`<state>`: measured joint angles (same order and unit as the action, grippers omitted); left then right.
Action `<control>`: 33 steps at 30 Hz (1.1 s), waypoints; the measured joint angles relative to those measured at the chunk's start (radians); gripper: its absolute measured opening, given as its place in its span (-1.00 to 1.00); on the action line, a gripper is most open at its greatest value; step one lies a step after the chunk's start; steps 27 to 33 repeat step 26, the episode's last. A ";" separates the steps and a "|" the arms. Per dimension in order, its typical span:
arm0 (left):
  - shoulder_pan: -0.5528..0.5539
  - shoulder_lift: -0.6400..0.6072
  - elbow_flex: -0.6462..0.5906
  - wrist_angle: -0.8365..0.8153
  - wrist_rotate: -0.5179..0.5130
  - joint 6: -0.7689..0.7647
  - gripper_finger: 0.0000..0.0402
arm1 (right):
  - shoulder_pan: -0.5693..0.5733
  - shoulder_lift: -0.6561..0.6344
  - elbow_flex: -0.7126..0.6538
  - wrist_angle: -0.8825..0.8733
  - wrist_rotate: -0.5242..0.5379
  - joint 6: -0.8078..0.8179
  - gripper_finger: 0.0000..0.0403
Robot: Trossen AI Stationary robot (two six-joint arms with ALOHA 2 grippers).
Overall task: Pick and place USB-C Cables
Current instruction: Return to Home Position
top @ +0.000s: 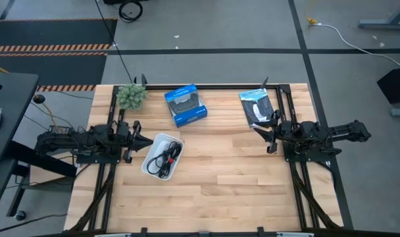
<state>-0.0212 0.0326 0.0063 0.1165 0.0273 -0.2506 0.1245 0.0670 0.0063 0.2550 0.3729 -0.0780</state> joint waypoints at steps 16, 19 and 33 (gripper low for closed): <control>0.000 0.000 0.000 0.000 0.000 0.000 -0.84 | 0.000 0.000 0.000 0.000 0.000 0.000 -0.39; 0.000 0.000 0.000 0.000 0.000 0.000 -0.85 | 0.000 0.000 0.000 0.000 0.000 0.000 -0.39; 0.000 0.000 0.000 0.000 0.000 0.000 -0.85 | 0.000 0.000 0.000 0.000 0.000 0.000 -0.39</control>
